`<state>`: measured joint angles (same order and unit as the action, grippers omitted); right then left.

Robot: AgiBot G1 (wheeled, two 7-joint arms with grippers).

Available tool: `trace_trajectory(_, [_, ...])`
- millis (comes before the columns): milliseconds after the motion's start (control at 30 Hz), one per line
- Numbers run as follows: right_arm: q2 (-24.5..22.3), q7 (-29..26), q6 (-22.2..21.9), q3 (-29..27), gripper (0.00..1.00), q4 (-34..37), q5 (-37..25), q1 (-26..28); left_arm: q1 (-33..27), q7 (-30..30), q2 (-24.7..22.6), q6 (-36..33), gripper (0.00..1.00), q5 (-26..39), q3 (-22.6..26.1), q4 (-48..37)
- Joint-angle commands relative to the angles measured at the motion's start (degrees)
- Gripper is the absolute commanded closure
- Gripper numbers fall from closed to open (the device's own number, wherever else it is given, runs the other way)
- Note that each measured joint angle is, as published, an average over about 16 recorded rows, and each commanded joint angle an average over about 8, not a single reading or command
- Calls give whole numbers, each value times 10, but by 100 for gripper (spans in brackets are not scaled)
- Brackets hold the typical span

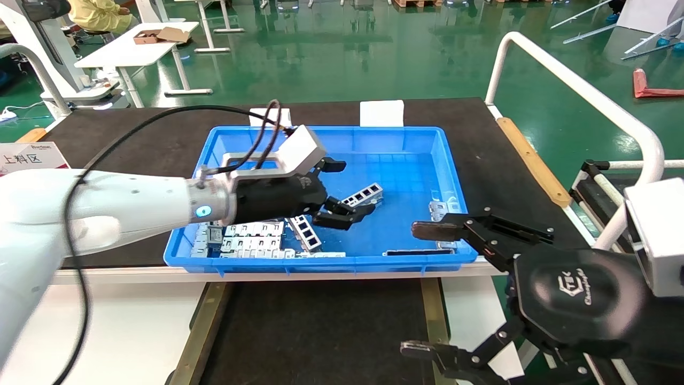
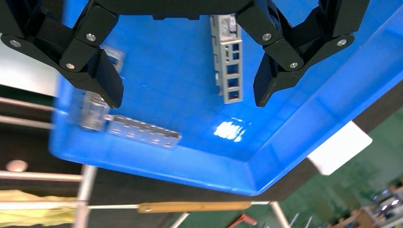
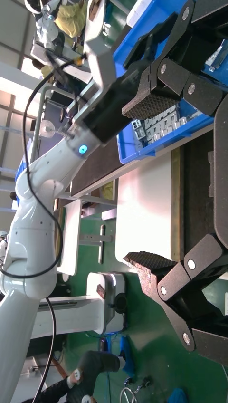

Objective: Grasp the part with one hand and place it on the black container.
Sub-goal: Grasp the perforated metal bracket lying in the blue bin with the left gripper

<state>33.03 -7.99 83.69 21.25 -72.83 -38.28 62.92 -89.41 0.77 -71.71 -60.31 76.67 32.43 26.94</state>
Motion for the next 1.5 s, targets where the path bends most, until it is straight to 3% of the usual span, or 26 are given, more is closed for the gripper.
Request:
trace_trajectory(33, [0,0,0,0,0,0,0,0,-12,14,-22,20,0,8,2,-38])
trace_trajectory(267, [0,0,0,0,0,0,0,0,-27,33,-61,78,0,10,13,-118])
trace_trajectory(533, [0,0,0,0,2,0,0,0,-17,-2,-68,124,2,-7,51,-120])
trace_trajectory(567, [0,0,0,0,10,0,0,0,-16,-9,-68,129,10,-9,58,-117])
trace_trajectory(767, [0,0,0,0,85,0,0,0,-10,-43,-68,152,85,-19,102,-93])
trace_trajectory(800, [0,0,0,0,96,0,0,0,-9,-46,-68,155,95,-21,109,-88])
trace_trajectory(833, [0,0,0,0,100,0,0,0,-7,-50,-68,159,100,-23,116,-84])
trace_trajectory(1500, [0,0,0,0,100,0,0,0,9,-84,-64,226,100,-83,210,-67])
